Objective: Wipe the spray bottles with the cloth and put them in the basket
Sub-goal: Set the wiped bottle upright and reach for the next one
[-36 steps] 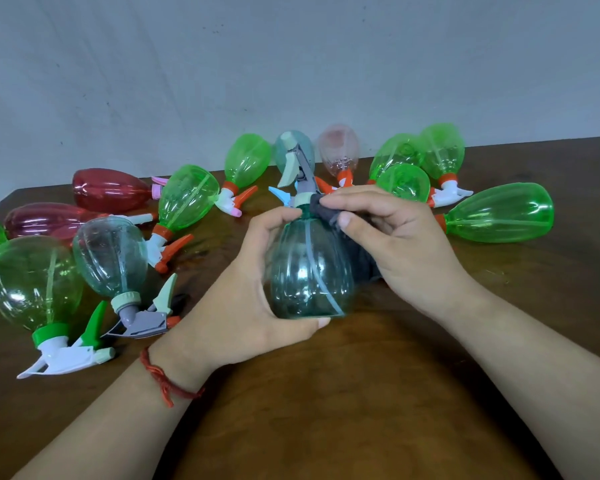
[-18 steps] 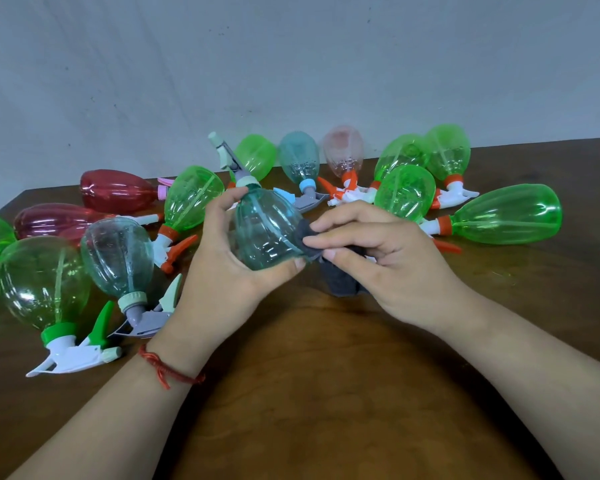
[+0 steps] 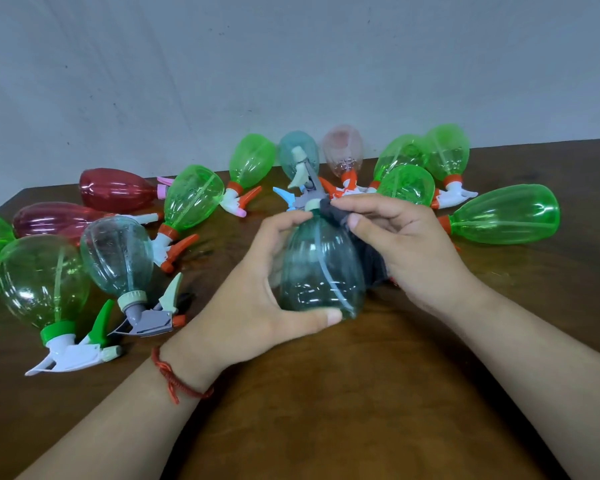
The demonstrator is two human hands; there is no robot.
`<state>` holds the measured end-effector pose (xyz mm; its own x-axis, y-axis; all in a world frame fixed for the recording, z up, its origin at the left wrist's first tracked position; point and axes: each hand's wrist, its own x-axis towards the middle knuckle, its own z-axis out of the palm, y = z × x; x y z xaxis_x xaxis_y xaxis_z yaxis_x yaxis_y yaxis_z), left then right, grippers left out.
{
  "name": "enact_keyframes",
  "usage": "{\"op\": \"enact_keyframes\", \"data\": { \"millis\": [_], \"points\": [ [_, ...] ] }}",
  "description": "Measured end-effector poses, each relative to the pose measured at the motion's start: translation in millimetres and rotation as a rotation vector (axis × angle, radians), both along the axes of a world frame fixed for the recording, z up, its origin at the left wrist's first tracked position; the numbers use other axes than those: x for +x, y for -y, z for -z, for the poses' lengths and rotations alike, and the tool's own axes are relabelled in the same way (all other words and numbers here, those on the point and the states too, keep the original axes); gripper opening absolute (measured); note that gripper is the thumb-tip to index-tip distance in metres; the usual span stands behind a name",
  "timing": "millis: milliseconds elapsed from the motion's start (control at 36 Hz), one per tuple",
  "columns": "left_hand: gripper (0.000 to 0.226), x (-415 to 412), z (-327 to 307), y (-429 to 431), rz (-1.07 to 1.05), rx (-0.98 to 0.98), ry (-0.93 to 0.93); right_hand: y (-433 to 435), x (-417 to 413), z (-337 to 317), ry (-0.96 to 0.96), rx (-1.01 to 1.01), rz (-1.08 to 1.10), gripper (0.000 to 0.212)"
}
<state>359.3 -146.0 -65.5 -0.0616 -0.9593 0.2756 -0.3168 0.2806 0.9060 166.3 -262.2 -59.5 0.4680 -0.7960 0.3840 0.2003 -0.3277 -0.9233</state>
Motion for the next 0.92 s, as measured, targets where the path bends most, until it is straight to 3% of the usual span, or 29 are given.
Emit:
{"op": "enact_keyframes", "data": {
  "millis": [139,361,667,917],
  "points": [
    [0.096,6,-3,-1,0.073,0.037,-0.057,-3,0,-5,0.135,0.085,-0.05,0.026],
    [0.107,8,0,1,0.005,0.026,0.142,-2,-3,-3,-0.063,-0.166,0.025,0.024],
    [0.105,14,1,10,-0.268,-0.039,0.09,-15,-3,-5,-0.285,-0.496,0.035,0.027],
    [0.104,23,1,15,-0.331,-0.046,0.0,-23,-2,-6,-0.304,-0.619,0.035,0.027]
  ]
}}
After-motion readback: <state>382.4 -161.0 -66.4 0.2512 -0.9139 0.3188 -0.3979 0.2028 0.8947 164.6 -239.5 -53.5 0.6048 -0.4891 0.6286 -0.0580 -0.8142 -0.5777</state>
